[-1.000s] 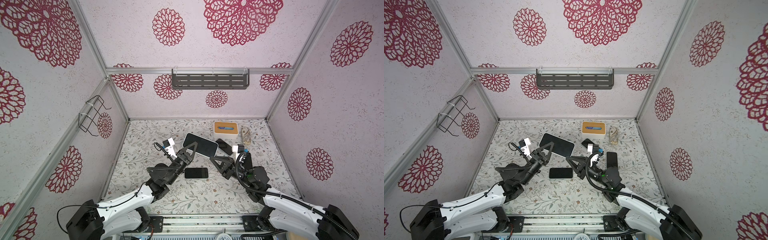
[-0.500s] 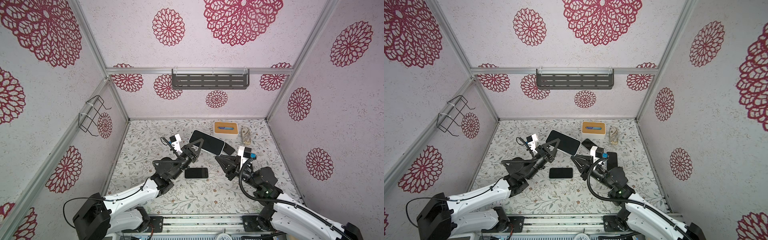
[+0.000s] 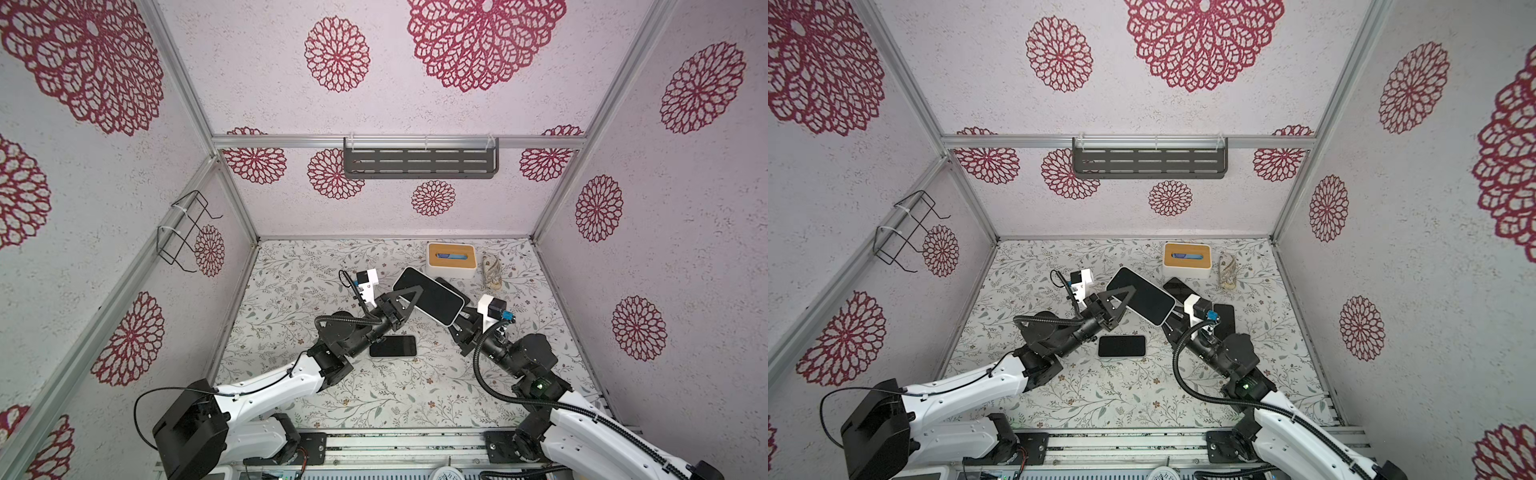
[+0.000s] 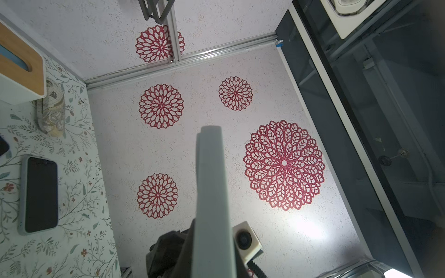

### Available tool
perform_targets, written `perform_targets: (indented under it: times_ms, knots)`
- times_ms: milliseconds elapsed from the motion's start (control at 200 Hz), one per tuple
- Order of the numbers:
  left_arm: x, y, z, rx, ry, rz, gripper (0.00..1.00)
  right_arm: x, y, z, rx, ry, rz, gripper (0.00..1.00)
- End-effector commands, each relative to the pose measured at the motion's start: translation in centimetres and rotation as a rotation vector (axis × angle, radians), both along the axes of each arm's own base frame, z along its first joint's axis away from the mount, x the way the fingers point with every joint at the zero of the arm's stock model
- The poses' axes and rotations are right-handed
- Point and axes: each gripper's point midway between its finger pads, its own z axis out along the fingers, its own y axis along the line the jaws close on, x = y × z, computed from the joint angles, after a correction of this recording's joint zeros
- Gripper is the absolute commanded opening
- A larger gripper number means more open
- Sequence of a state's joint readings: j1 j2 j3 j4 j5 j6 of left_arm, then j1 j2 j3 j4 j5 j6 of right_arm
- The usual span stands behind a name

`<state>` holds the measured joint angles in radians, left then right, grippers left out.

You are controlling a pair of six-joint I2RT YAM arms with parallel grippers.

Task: Take the phone out of the phone case
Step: Remove the phone case from the phone.

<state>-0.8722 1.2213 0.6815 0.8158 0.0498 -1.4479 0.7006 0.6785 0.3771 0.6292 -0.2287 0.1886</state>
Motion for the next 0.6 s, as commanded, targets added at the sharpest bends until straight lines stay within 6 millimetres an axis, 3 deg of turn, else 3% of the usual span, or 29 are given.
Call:
perform_targets:
  times_ms: [0,100,200,596]
  knots:
    - [-0.6,2.2,3.9,-0.08,-0.102,0.031,0.0,-2.5,0.2,1.0,0.05,-0.046,0.115,0.52]
    - [-0.5,2.5,4.1,-0.075,-0.117,0.042,0.0,-4.0,0.1,1.2,0.101,-0.039,0.184,0.71]
    - [-0.5,2.6,4.1,-0.073,-0.121,0.045,0.0,-4.8,-0.1,2.1,0.15,-0.037,0.224,0.78]
    - [-0.5,2.5,3.6,-0.08,-0.123,0.044,0.0,-4.3,0.1,5.6,0.253,0.007,0.263,0.75]
